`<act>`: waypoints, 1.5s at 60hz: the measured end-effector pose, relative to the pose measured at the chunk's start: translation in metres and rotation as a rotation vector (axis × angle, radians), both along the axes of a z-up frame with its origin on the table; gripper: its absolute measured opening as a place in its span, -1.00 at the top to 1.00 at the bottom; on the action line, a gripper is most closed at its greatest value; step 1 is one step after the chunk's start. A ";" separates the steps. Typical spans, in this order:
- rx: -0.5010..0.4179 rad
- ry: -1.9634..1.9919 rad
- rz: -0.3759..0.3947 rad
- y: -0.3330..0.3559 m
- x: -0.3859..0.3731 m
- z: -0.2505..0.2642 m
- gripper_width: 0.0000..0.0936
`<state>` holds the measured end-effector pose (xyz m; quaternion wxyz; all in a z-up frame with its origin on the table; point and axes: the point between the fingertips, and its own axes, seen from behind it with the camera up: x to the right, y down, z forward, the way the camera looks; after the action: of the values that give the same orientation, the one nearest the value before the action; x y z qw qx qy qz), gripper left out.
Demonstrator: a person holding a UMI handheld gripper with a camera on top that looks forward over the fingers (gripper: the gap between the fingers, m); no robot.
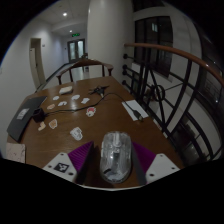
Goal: Arrange mouse
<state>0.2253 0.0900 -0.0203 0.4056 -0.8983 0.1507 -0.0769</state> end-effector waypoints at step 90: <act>0.088 0.072 0.401 -0.116 -0.432 0.056 -0.84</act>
<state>-0.2066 -0.0263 0.0360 0.4460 -0.8938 -0.0135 0.0441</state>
